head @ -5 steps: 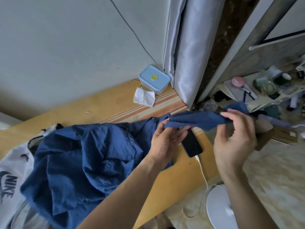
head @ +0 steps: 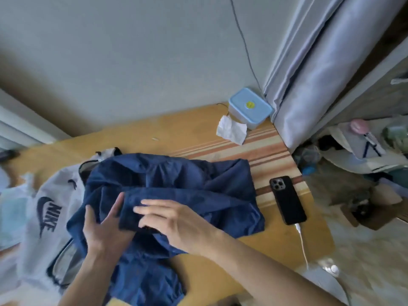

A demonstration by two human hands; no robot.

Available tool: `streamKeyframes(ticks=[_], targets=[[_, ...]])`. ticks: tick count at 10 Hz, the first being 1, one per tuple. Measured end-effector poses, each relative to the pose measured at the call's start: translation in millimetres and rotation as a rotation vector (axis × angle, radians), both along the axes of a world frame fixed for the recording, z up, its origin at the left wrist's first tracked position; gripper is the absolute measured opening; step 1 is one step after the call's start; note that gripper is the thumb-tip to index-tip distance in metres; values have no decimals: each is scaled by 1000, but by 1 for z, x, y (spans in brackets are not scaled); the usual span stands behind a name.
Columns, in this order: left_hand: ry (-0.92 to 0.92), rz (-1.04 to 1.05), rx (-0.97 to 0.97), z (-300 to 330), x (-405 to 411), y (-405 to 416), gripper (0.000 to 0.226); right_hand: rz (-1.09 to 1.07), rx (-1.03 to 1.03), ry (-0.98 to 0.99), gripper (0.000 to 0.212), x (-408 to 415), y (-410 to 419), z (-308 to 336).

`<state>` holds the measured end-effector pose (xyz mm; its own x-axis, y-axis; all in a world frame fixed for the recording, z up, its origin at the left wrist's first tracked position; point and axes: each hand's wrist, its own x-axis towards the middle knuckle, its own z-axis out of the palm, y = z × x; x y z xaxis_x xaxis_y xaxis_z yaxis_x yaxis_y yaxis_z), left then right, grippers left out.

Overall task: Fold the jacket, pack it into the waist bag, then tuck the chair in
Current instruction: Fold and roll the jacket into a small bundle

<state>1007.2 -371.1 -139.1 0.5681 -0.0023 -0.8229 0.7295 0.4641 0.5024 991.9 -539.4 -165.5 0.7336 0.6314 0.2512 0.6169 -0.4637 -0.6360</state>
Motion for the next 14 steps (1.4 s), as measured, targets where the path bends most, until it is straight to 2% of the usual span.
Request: streamKeyframes(ticks=[1, 2, 3, 4, 5, 6, 7, 8, 9, 10, 11, 12, 13, 14], targets=[[50, 149, -59, -54, 5, 61, 63, -346, -122, 42, 35, -18, -44, -44], [-53, -139, 138, -67, 13, 56, 45, -617, -422, 106, 60, -16, -97, -71], [-194, -361, 398, -61, 20, 56, 44, -659, -526, 193, 75, -2, -130, -80], [-509, -365, 443, -36, 37, 63, 36, -682, -411, -3, 40, 14, -142, -69], [-867, -585, 596, -17, 42, 81, 59, -715, -328, -110, 36, 11, -148, -54], [-1006, -1039, 942, -31, 39, 105, 49, -627, -456, -92, 42, -7, -150, -67], [-828, -1450, 1262, -66, 26, 115, 50, -521, -618, 148, 44, -23, -152, -98], [-719, -1274, 1300, -79, 12, 105, 39, -548, -463, 131, 31, -23, -137, -94], [-640, -1222, 1349, -90, 3, 81, 51, -534, -440, 39, 41, -7, -107, -88], [-400, -1453, 1355, -106, -7, 68, 73, -446, -794, 319, 65, 15, -87, -101], [-426, -991, 1512, -98, -21, 74, 58, -547, -741, 315, 57, 22, -60, -95], [-206, -518, 1628, -82, -43, 95, 60, -653, -326, 211, 13, -9, -21, -80], [169, -422, 1458, -84, -53, 126, 70, -499, -331, 514, 23, -52, 28, -81], [197, -435, 1274, -87, -57, 137, 61, -388, -587, 664, 42, -80, 67, -96]])
